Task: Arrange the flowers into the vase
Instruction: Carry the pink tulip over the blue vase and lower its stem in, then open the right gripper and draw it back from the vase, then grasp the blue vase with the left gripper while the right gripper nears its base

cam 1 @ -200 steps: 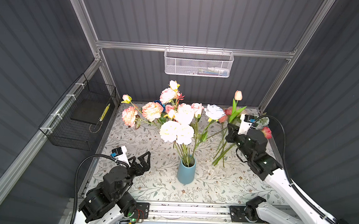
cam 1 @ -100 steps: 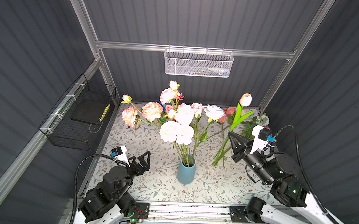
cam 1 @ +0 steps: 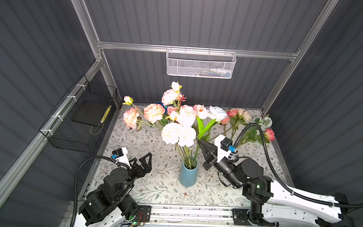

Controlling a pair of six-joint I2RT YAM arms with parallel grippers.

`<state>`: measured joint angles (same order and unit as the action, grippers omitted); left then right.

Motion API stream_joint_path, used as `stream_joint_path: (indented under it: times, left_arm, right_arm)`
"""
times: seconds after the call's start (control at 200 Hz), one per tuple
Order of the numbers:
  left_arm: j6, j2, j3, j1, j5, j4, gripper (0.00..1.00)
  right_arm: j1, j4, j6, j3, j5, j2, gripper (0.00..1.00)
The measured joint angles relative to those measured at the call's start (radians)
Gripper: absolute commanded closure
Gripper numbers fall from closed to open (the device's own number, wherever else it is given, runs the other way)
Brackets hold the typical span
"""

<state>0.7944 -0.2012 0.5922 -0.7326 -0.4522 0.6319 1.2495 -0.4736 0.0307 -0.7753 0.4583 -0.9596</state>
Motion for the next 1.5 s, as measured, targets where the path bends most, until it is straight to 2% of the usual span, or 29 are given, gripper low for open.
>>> stream_joint_path:
  times: [0.25,0.385,0.555,0.72,0.99,1.201,1.296,1.501]
  left_arm:
    - [0.0,0.0,0.007,0.0,0.0,0.003,0.0]
    - [0.0,0.0,0.007,0.0,0.001,0.003,0.0]
    - [0.0,-0.006,0.007,0.0,0.008,0.002,0.0]
    - [0.0,-0.034,0.007,0.0,0.021,-0.006,0.0]
    - [0.0,-0.074,0.002,0.0,0.049,-0.036,0.0]
    - [-0.001,-0.139,0.002,0.0,0.069,-0.06,0.0]
    - [-0.002,-0.19,0.002,0.0,0.08,-0.066,0.0]
    - [-0.001,-0.296,0.004,0.0,0.1,-0.07,0.0]
  right_arm:
    - [0.018,-0.111,-0.007,0.128,0.063,-0.025,1.0]
    - [0.036,-0.112,-0.061,0.198,0.09,-0.009,0.87]
    - [0.071,-0.056,-0.147,0.243,0.116,0.024,0.61]
    - [0.092,0.003,-0.227,0.274,0.126,0.077,0.48]
    - [0.1,0.163,-0.353,0.333,0.146,0.205,0.39]
    - [0.1,0.348,-0.494,0.364,0.143,0.281,0.4]
    - [0.085,0.445,-0.554,0.367,0.089,0.296,0.38]
    - [0.005,0.618,-0.674,0.385,-0.103,0.259,0.4]
